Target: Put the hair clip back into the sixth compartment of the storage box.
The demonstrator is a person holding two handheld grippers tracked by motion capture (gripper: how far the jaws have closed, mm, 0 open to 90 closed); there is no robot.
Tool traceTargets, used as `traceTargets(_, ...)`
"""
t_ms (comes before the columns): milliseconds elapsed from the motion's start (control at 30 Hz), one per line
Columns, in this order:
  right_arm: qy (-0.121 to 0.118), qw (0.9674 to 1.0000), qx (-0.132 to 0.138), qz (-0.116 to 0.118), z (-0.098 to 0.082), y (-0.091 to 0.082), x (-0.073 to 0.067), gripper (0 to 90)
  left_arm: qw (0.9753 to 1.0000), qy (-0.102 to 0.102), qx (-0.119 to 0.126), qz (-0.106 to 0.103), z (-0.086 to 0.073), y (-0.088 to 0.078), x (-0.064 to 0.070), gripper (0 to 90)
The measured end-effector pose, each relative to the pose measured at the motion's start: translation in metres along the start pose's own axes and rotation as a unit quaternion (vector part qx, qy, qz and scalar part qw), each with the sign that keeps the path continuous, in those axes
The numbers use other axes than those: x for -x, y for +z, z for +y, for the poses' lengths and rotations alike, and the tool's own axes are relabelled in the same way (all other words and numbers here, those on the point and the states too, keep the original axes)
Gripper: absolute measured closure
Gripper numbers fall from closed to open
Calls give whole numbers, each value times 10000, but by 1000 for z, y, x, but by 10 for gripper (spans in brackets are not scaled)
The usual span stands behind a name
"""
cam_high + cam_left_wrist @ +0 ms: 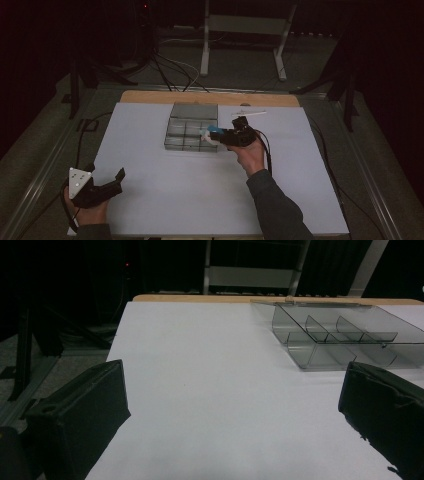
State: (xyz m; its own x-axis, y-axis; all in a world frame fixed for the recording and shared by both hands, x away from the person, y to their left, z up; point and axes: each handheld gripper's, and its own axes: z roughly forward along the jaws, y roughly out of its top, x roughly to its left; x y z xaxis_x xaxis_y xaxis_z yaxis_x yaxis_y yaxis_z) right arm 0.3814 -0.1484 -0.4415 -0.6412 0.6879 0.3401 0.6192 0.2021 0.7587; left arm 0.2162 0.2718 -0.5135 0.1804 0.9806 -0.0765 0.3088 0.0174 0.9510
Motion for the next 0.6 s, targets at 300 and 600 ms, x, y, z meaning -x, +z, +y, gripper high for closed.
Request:
traceTargets(300,-27,10000,9,41,7,6,-1,606,10000,-6,-8,-7,0,0,0,6)
traceTargets(600,-42,9999,25,103,13,14,-2,606,10000,-4,1,-7,0,0,0,6)
